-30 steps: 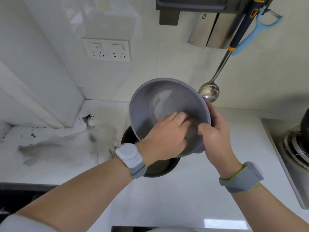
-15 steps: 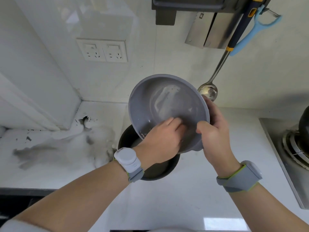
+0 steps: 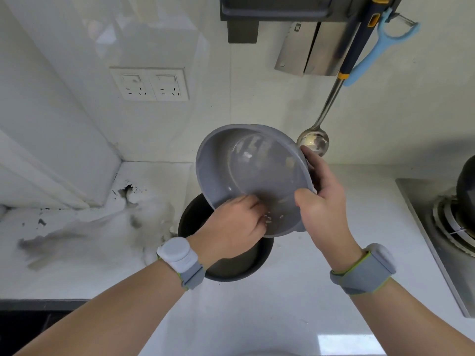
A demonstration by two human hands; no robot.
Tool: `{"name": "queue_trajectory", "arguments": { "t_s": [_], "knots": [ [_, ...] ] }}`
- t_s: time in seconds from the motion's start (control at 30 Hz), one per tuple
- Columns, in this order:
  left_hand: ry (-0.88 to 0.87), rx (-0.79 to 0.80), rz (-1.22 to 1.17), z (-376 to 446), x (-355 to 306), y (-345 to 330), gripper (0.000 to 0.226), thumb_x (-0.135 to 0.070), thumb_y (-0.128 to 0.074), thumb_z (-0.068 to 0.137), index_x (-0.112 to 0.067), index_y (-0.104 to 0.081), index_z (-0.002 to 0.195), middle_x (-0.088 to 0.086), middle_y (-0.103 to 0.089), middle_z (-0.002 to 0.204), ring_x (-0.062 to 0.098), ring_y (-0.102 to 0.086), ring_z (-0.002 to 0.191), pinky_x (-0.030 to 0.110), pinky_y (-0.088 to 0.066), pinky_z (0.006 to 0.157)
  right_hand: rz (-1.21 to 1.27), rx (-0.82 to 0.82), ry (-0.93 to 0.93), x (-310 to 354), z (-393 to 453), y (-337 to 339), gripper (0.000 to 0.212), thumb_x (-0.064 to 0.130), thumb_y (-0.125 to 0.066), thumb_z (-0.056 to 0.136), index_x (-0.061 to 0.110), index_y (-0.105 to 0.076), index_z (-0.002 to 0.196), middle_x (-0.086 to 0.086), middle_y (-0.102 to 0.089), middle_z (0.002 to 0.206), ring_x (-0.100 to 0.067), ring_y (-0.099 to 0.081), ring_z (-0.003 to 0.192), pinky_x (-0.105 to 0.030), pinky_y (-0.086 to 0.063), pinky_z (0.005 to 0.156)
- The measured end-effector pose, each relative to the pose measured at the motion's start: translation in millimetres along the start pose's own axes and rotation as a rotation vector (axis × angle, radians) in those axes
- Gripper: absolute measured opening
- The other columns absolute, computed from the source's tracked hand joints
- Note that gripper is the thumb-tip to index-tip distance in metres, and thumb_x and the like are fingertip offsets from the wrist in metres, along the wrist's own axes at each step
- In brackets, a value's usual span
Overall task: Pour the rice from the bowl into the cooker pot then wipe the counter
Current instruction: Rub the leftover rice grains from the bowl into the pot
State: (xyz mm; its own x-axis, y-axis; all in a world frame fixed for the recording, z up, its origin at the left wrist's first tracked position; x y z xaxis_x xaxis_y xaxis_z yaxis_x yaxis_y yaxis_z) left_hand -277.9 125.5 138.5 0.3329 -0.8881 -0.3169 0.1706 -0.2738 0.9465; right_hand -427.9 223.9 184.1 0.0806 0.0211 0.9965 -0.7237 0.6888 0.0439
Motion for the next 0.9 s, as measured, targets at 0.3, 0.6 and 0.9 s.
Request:
{"name": "queue_trajectory", "arguments": {
  "t_s": [0.3,0.6,0.9],
  "knots": [
    [0.326,-0.014,0.234,-7,14,-4,0.059,-0.038,-0.031,0.087,-0.007,-0.058,0.129,0.012,-0.058,0.117,0.034,-0.054,0.104,0.045,-0.041,0.095,-0.013,-0.002,0.058,-7,-7,-6,0.078,0.000,-0.045,0.074,0.032,-0.057,0.145,0.010,-0.069,0.136,-0.007,-0.065,0.125,-0.019,-0.055,0.090],
    [0.381,-0.155,-0.312,-9,-7,-18,0.040,-0.025,-0.044,0.092,-0.016,-0.059,0.128,0.004,-0.058,0.121,0.024,-0.050,0.108,0.039,-0.045,0.099,-0.084,0.003,0.159,-11,-14,-19,0.078,-0.002,-0.045,0.076,0.034,-0.054,0.145,0.018,-0.066,0.138,-0.011,-0.061,0.131,-0.032,-0.055,0.103],
    [-0.072,-0.181,0.088,-19,-14,-14,0.067,-0.018,-0.054,0.081,-0.003,-0.054,0.146,0.015,-0.055,0.147,0.038,-0.045,0.141,0.052,-0.026,0.123,-0.085,0.013,0.233,4,-13,-30,0.082,-0.003,-0.043,0.074,0.022,-0.051,0.152,0.019,-0.062,0.143,-0.011,-0.055,0.139,-0.041,-0.052,0.111]
  ]
}}
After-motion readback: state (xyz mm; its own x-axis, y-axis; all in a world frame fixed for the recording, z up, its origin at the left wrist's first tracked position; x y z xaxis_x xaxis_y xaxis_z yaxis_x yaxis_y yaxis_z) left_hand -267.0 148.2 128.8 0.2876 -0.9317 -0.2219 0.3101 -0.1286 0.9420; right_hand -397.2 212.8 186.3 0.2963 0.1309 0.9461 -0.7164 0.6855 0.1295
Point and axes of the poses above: each hand's wrist, its own z-axis towards the middle knuckle, its own y-axis out of the back of the hand, x = y × z, the point moved 1 cm from there along z, towards the middle knuckle
